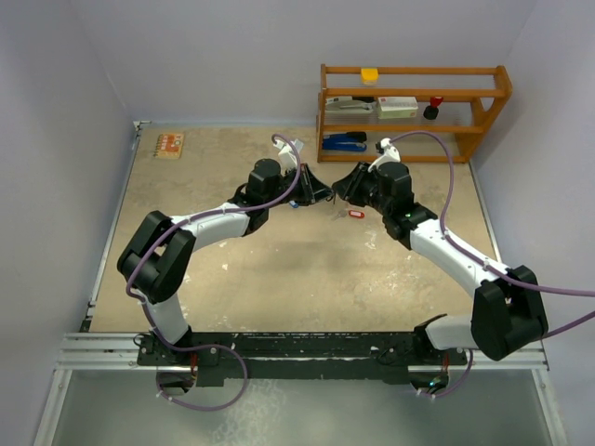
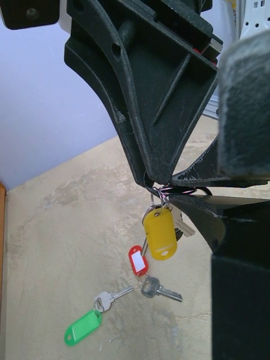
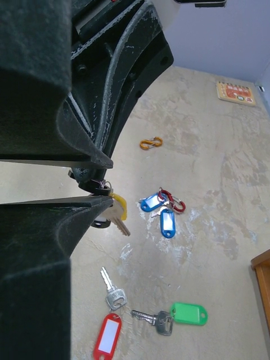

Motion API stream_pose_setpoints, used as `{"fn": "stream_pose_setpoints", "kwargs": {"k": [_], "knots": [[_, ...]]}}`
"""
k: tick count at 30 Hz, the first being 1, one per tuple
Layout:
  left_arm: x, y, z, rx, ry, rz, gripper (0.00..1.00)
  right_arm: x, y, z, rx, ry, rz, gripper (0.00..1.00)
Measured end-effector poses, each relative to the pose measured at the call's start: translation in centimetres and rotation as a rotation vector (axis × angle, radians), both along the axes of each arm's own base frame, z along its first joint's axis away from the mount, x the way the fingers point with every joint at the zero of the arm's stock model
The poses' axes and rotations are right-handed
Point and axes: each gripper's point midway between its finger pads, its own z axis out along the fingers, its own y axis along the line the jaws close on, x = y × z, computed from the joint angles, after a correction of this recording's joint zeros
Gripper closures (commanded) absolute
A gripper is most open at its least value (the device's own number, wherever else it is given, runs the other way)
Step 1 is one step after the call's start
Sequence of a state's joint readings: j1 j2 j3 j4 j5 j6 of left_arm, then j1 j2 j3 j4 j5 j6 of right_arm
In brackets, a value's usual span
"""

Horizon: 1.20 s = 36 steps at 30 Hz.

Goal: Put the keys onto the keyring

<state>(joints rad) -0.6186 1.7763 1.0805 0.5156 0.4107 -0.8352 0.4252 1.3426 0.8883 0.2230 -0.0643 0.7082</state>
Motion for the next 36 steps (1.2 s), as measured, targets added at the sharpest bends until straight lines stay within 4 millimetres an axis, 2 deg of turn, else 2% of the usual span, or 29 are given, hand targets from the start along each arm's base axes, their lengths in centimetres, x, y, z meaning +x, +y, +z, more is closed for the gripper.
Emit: {"fn": "stream_pose_setpoints", "kwargs": {"k": [4, 9, 10, 12, 14, 17, 21, 25, 29, 36], "knots": [[0.0, 0.0, 0.1, -0.001, -0.002, 0.002, 0.97, 0.0, 0.0, 0.0, 0.002, 0.001, 0.002, 0.79], [0.0, 0.0, 0.3, -0.004, -0.006, 0.002, 0.96, 0.0, 0.0, 0.0, 0.005, 0.003, -0.002, 0.9], [0.0, 0.0, 0.3, -0.004, -0.006, 0.002, 0.9, 0.0, 0.0, 0.0, 0.006, 0.003, -0.003, 0.93], [0.0, 0.0, 0.2, -0.004, -0.006, 0.002, 0.65, 0.0, 0.0, 0.1, 0.009, 0.003, -0.004, 0.98], [-0.1, 0.0, 0.2, -0.003, -0.011, -0.004, 0.52, 0.0, 0.0, 0.1, 0.011, 0.004, -0.004, 1.0], [-0.3, 0.0, -0.1, 0.002, -0.007, -0.007, 0.44, 0.2, -0.2, 0.1, 0.009, 0.002, -0.013, 1.0], [-0.4, 0.2, -0.2, 0.005, -0.005, 0.001, 0.39, 0.3, -0.4, 0.0, 0.002, 0.002, -0.024, 1.0], [-0.4, 0.9, 0.6, 0.003, -0.017, 0.031, 0.36, 0.3, -0.5, 0.0, -0.003, 0.0, -0.027, 1.0], [0.4, 3.2, 1.8, -0.001, -0.036, 0.128, 0.34, 0.3, -0.5, -0.1, -0.01, -0.003, -0.026, 1.0], [3.0, 12.3, 1.9, 0.012, 0.007, 0.51, 0.33, 0.5, -0.8, -0.1, -0.049, -0.026, -0.017, 1.0]]}}
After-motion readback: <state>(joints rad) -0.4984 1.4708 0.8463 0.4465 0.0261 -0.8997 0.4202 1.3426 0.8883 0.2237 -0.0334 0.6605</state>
